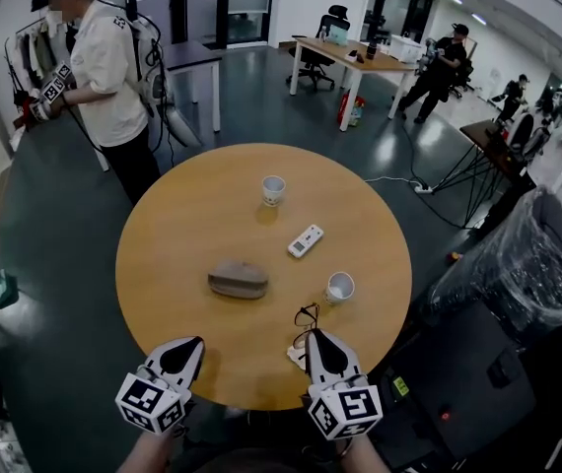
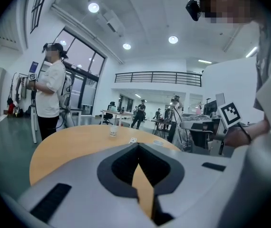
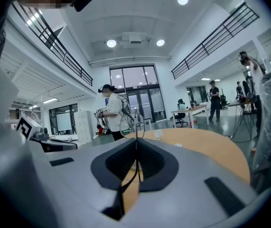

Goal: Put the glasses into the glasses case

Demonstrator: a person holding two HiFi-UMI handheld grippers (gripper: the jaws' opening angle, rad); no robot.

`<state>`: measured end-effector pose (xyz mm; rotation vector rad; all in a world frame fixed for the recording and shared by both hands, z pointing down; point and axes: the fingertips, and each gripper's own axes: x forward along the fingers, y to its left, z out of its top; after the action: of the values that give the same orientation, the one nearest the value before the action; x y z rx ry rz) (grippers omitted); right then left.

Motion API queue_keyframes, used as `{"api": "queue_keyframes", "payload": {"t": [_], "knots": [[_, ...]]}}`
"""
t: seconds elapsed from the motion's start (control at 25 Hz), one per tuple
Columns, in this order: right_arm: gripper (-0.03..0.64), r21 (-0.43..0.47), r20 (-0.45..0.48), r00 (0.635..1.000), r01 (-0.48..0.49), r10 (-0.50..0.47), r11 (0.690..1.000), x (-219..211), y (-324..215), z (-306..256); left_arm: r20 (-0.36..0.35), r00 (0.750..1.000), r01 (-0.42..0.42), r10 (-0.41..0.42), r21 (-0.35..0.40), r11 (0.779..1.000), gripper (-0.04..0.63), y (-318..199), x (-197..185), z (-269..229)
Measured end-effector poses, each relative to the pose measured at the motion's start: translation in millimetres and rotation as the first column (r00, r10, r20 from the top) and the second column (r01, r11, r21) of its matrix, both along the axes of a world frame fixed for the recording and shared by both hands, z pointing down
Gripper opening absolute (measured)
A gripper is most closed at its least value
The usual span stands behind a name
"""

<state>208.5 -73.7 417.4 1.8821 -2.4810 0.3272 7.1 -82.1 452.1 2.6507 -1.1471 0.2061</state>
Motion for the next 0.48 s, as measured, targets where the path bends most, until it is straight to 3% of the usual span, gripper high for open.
{"api": "queue_keyframes", "payload": {"t": [0.24,0.48], "knots": [[-0.006,-0.001,0.016,0.999,0.039,-0.039,0.999,10,-27,7,0.006,0.999,0.049,-0.049,0.011,0.999,0.006,-27,6,4],[-0.006,-0.013,-0.015,0.991,0.13,-0.13,0.991,-8,-43,17,0.005,0.998,0.063,-0.063,0.004,0.998,0.006,-44,14,16]]}}
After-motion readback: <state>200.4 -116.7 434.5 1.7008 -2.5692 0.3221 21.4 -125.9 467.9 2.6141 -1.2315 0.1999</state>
